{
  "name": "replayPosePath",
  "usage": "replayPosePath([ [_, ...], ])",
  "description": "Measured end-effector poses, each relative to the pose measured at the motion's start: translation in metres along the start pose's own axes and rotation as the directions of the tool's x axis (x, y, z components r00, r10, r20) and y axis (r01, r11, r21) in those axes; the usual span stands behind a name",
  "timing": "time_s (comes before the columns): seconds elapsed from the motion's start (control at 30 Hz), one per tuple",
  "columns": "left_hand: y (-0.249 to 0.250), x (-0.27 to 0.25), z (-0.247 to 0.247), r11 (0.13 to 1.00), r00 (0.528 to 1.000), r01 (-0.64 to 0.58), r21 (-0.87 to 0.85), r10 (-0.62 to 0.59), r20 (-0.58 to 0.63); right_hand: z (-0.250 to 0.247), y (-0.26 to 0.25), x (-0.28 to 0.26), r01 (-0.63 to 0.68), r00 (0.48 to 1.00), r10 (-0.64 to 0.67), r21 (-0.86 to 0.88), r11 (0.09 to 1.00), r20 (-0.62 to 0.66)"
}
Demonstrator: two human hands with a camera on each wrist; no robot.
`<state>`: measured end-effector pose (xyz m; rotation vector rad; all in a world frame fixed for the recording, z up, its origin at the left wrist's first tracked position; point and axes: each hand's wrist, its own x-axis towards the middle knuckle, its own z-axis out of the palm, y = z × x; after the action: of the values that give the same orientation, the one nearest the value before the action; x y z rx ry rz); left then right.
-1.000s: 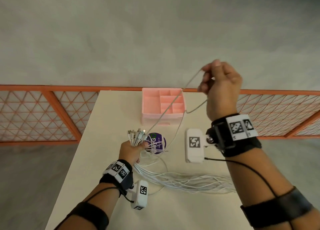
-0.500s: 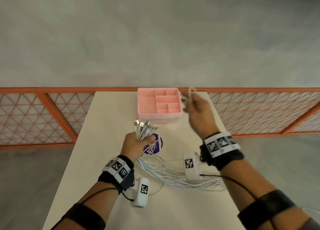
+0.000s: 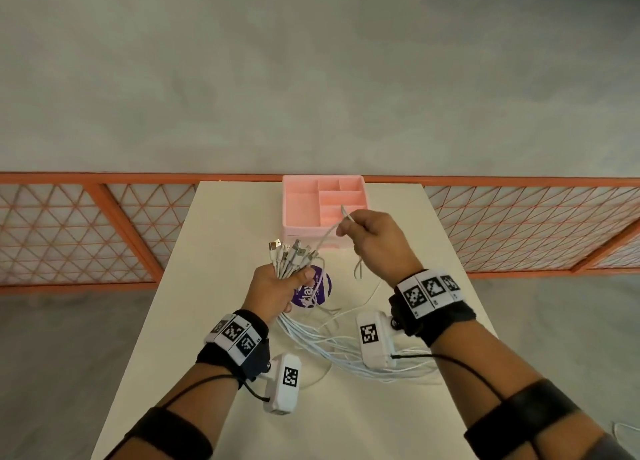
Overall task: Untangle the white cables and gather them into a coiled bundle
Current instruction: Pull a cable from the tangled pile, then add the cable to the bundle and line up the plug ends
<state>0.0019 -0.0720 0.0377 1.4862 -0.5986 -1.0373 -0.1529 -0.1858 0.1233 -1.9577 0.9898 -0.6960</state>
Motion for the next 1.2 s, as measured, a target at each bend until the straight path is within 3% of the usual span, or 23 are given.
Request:
replayPosePath([
  [0.13,0.005,0.003,0.006,1.000,0.999,-0.030,-0.010,0.030,0.015,-0.001,-0.008,0.005,0.030,0.997,-0.023,0.109,0.994,-0.070],
  [0.27,0.001,0.006,-0.002,0.997,0.998,0.013,-0.079,-0.018,-0.057,-0.028,-0.008,0.015,0.086,0.935,0.062,0.395,0.915,-0.348],
  [0.33,-0.003,0.006,-0.008,0.989,0.993,0.046,-0.141,-0.061,-0.100,-0.059,-0.003,0.018,0.153,0.850,0.107,0.436,0.887,-0.516],
  [0.4,-0.005,0.004,-0.012,0.971,0.988,0.079,-0.225,-0.107,-0.115,-0.094,0.008,0.020,0.162,0.722,0.166,0.398,0.903,-0.672],
  [0.5,-0.003,0.003,-0.017,0.908,0.981,0.140,-0.395,-0.182,-0.071,-0.142,0.038,0.015,0.019,0.505,0.291,0.347,0.938,-0.813],
  [0.6,0.011,-0.001,-0.019,0.818,0.983,0.172,-0.548,-0.180,0.040,-0.171,0.069,-0.005,-0.223,0.441,0.495,0.443,0.868,-0.749],
  [0.7,0.038,-0.007,-0.010,0.782,0.985,0.157,-0.603,-0.082,0.150,-0.167,0.082,-0.045,-0.671,0.381,0.769,0.420,0.612,-0.513],
  [0.8,0.067,-0.013,0.005,0.782,0.975,0.125,-0.610,0.017,0.221,-0.140,0.092,-0.069,-0.784,0.339,0.875,0.411,0.466,-0.345],
  [0.87,0.083,-0.017,0.016,0.797,0.965,0.090,-0.597,0.077,0.249,-0.126,0.111,-0.069,-0.783,0.392,0.889,0.420,0.458,-0.238],
  [0.9,0.088,-0.018,0.022,0.811,0.962,0.065,-0.581,0.103,0.252,-0.118,0.117,-0.064,-0.769,0.456,0.869,0.406,0.493,-0.191],
  [0.97,0.096,-0.019,0.034,0.841,0.959,0.020,-0.541,0.137,0.248,-0.095,0.108,-0.056,-0.700,0.645,0.755,0.306,0.645,-0.117],
  [1.03,0.099,-0.019,0.045,0.860,0.960,-0.005,-0.511,0.148,0.239,-0.066,0.076,-0.052,-0.497,0.854,0.520,0.246,0.832,-0.031],
  [1.07,0.100,-0.018,0.049,0.866,0.961,-0.011,-0.499,0.146,0.233,-0.051,0.056,-0.051,-0.405,0.912,0.407,0.242,0.882,0.043],
  [1.1,0.100,-0.018,0.052,0.871,0.963,-0.014,-0.491,0.144,0.228,-0.038,0.040,-0.050,-0.345,0.937,0.319,0.235,0.909,0.140],
  [1.2,0.103,-0.016,0.055,0.873,0.966,-0.021,-0.488,0.144,0.217,-0.013,0.018,-0.042,-0.257,0.922,0.229,0.051,0.965,0.314],
])
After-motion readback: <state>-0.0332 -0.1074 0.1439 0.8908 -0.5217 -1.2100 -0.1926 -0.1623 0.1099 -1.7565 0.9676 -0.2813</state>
